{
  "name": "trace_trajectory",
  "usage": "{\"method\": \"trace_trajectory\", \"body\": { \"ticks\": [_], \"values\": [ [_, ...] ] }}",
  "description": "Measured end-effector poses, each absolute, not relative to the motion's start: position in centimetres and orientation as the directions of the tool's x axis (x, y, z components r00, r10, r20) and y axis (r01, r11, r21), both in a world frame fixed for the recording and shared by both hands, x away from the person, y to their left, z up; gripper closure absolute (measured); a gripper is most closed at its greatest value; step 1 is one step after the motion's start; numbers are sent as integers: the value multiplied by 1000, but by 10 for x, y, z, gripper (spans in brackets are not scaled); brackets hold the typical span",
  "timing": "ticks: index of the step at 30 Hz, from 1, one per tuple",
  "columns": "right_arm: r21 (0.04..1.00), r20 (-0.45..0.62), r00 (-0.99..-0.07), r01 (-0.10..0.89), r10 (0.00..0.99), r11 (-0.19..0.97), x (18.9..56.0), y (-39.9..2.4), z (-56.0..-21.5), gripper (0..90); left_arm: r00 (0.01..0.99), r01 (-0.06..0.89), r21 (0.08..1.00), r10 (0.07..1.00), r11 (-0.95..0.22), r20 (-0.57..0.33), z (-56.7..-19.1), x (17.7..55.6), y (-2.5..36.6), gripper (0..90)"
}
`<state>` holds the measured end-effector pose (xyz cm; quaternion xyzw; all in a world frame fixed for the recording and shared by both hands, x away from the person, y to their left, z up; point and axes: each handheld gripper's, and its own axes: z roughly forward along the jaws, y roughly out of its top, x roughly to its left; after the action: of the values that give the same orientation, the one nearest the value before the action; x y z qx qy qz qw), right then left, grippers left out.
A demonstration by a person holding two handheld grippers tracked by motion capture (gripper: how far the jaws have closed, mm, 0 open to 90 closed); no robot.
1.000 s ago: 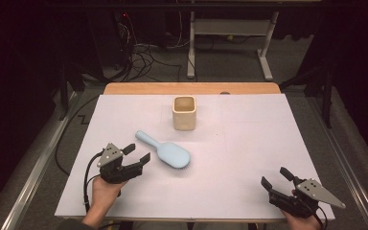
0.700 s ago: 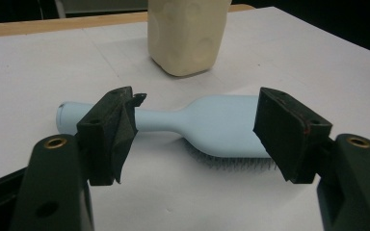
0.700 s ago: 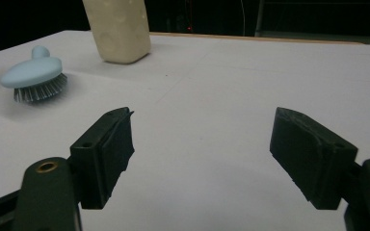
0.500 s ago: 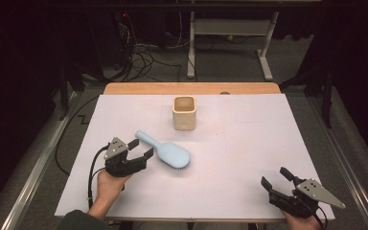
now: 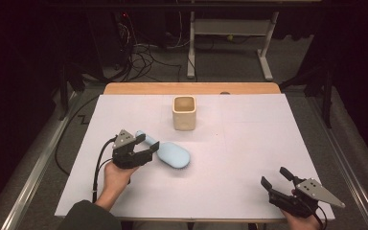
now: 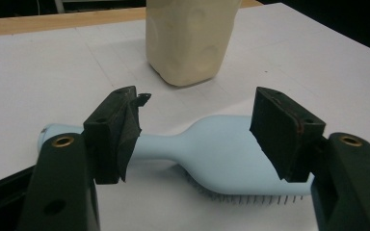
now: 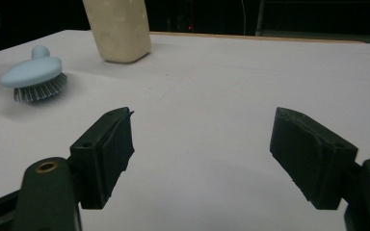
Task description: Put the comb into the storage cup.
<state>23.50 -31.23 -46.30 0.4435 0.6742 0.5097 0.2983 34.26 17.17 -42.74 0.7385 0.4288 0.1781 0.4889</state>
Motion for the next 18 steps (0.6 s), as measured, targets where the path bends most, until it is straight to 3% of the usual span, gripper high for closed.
{"method": "trace_trajectory", "body": {
  "ticks": [18],
  "values": [
    [952,50,-431,295,901,88,235,-312,-463,239,556,592,769,813,-239,-175,-404,379,152,399]
  ]
}}
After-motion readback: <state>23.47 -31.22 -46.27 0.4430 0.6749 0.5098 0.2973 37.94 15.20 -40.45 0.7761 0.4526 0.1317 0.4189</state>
